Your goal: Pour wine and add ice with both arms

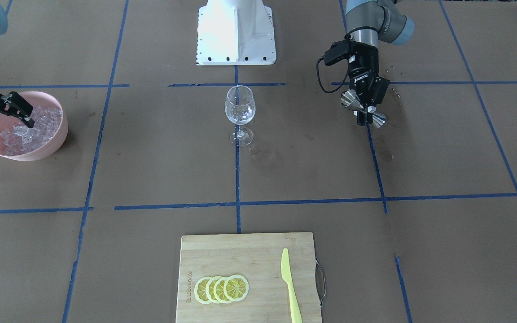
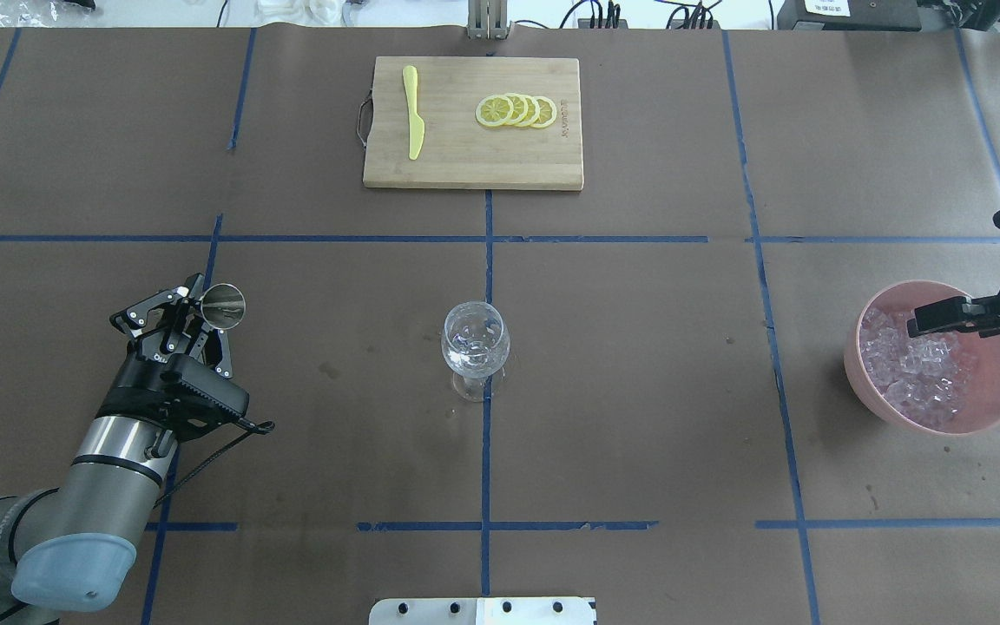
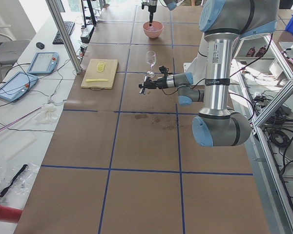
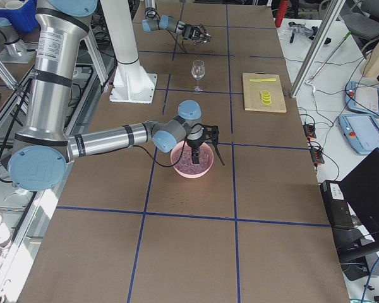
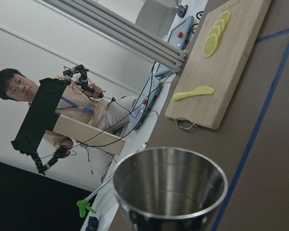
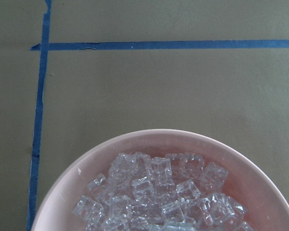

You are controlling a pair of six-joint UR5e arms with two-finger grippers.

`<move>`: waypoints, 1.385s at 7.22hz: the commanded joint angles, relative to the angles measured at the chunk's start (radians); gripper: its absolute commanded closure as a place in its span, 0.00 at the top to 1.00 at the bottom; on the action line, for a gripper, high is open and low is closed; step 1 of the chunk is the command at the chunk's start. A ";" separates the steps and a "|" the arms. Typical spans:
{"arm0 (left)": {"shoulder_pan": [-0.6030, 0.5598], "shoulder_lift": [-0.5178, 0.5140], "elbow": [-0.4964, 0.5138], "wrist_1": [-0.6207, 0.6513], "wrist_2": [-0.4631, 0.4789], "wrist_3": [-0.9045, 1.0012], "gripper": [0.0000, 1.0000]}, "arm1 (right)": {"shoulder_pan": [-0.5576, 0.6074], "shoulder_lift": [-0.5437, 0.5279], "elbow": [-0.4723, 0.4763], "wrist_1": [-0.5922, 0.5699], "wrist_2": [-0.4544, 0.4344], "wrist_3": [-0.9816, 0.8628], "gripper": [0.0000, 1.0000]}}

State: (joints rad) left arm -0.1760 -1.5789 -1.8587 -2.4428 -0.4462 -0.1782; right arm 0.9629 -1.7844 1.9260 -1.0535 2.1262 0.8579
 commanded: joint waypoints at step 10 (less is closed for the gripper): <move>-0.066 0.060 0.012 -0.068 -0.092 -0.168 0.00 | -0.049 -0.001 -0.055 -0.008 0.004 0.000 0.43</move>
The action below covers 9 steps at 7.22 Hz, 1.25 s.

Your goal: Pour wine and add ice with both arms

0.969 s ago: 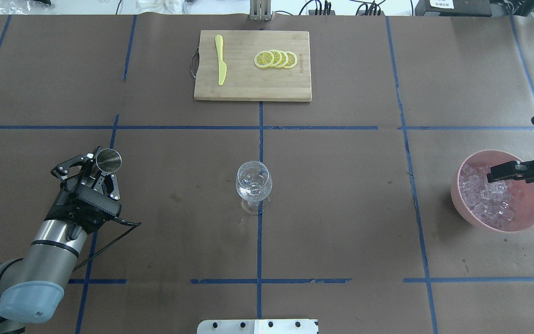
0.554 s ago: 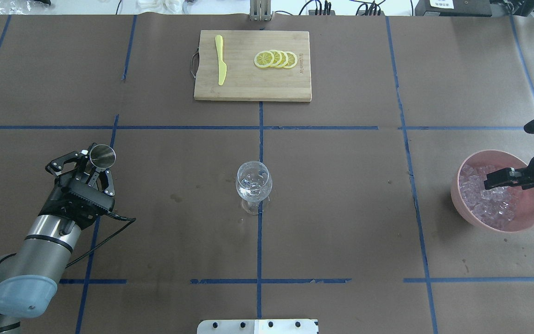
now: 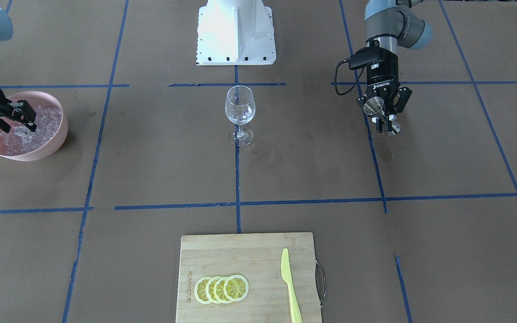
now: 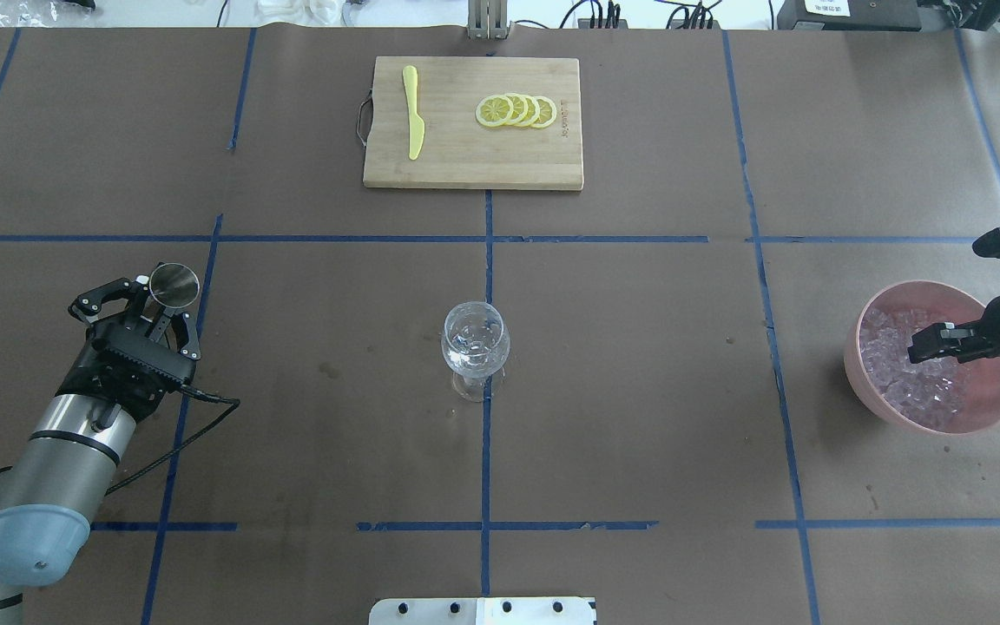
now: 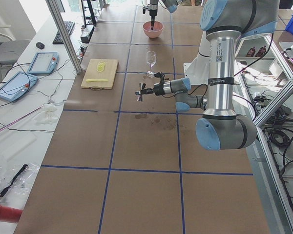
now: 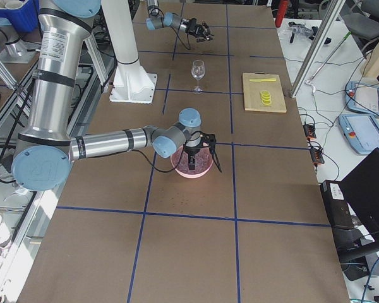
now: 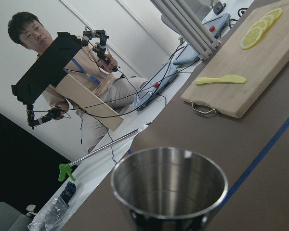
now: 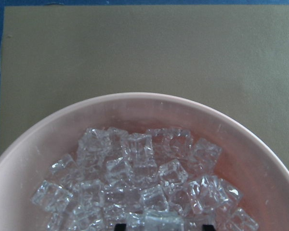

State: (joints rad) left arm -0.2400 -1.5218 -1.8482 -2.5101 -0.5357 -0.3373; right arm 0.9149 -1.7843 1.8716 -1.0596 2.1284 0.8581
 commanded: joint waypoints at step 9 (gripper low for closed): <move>-0.007 0.003 0.047 -0.003 -0.081 -0.453 0.00 | 0.042 -0.014 0.141 -0.005 0.007 0.007 0.00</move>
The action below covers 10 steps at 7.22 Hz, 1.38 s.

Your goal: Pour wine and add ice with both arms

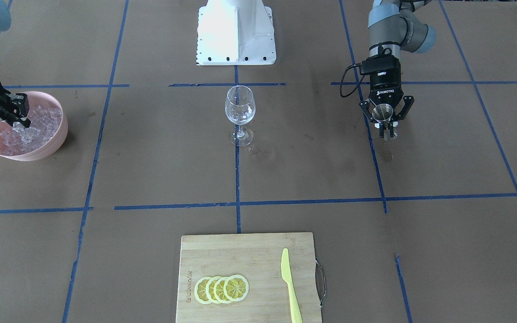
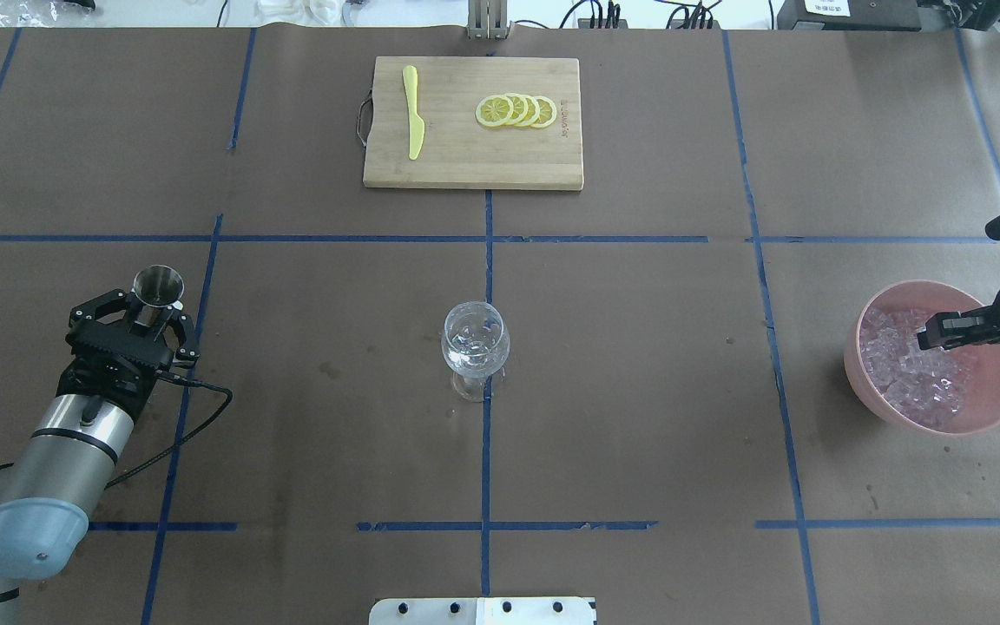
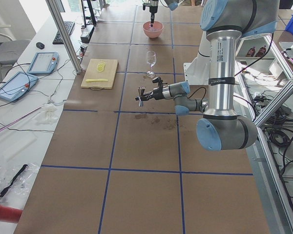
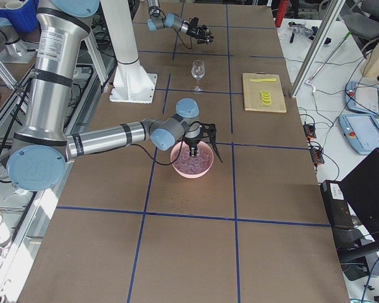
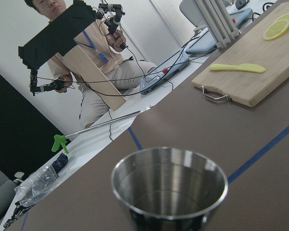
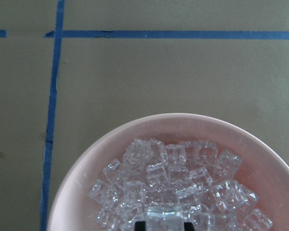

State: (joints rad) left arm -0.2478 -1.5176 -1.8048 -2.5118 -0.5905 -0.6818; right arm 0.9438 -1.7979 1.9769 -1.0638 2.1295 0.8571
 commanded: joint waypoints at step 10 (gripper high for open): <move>0.002 0.002 0.124 -0.001 -0.040 -0.655 0.00 | 0.019 0.123 0.186 0.010 0.064 0.220 0.00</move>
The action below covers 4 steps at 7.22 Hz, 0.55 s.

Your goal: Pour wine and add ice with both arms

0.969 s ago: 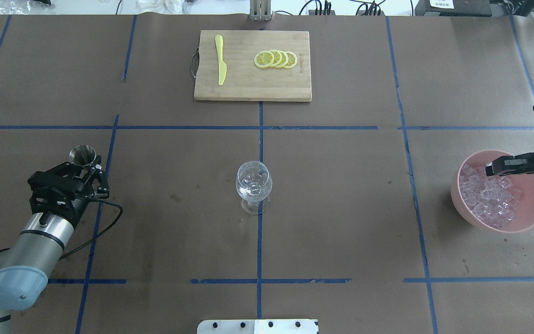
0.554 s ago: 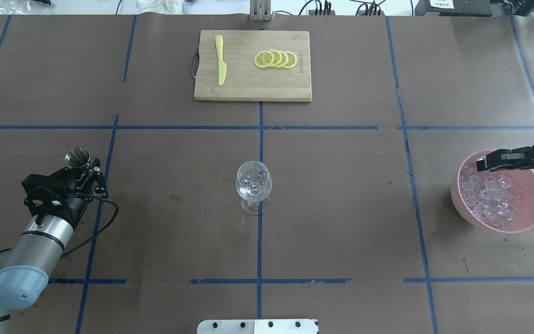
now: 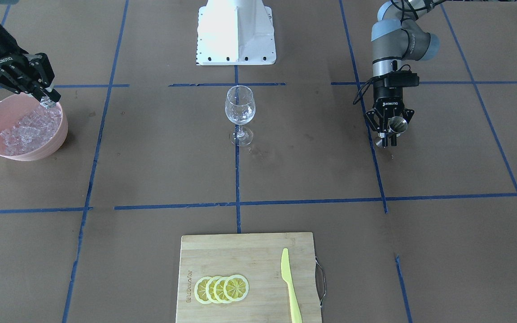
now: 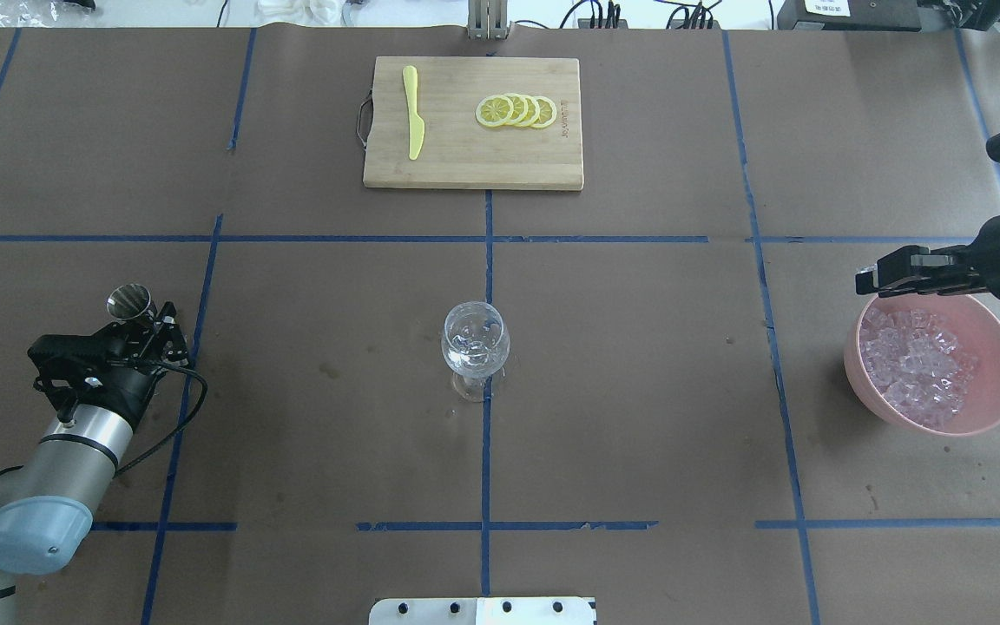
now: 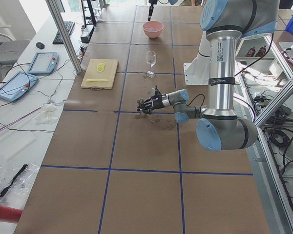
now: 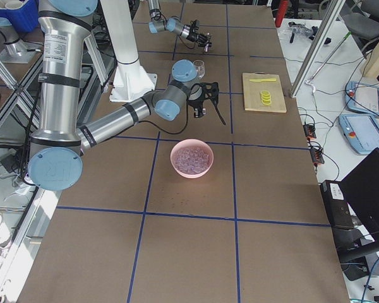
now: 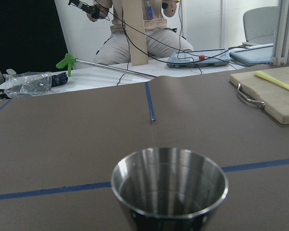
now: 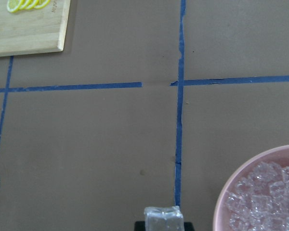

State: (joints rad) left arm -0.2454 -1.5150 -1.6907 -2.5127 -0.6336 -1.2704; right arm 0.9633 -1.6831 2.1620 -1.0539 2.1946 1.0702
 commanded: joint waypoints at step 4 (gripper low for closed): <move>0.002 -0.001 0.009 0.002 0.037 -0.081 0.02 | 0.000 0.013 0.002 0.000 -0.001 0.007 0.00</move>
State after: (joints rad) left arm -0.2446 -1.5163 -1.6857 -2.5113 -0.5986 -1.3500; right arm 0.9633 -1.6712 2.1641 -1.0538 2.1936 1.0768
